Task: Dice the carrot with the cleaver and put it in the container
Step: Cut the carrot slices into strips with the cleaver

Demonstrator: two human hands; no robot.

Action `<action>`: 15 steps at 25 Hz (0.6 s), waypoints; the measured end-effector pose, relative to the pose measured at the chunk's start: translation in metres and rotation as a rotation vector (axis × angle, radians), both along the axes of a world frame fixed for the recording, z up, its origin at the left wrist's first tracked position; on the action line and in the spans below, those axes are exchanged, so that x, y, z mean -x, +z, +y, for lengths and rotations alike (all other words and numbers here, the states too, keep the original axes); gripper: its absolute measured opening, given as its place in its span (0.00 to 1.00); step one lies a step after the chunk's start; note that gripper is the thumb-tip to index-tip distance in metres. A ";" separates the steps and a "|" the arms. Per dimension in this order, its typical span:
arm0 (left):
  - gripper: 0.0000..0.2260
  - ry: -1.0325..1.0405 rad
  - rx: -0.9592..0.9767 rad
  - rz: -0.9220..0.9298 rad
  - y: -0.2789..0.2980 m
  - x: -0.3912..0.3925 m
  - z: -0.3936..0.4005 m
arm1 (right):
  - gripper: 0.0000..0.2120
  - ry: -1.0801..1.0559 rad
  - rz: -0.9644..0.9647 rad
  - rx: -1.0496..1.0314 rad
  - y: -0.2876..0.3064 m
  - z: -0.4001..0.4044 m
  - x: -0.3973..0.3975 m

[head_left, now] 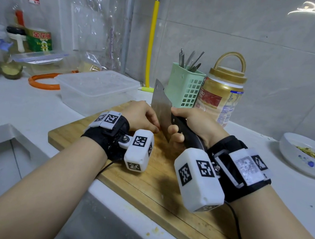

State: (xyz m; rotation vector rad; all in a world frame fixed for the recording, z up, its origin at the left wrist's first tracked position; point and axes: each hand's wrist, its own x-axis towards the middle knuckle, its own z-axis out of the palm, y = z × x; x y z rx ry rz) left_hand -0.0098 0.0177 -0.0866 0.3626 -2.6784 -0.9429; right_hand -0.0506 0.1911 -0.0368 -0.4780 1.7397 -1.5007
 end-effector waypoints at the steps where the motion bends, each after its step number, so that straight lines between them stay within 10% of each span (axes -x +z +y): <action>1: 0.08 0.004 0.005 -0.001 0.000 0.000 0.000 | 0.09 0.003 0.001 -0.004 0.000 0.000 0.000; 15: 0.05 0.026 0.039 -0.022 -0.001 0.001 -0.001 | 0.11 0.007 0.066 -0.033 0.000 -0.001 -0.003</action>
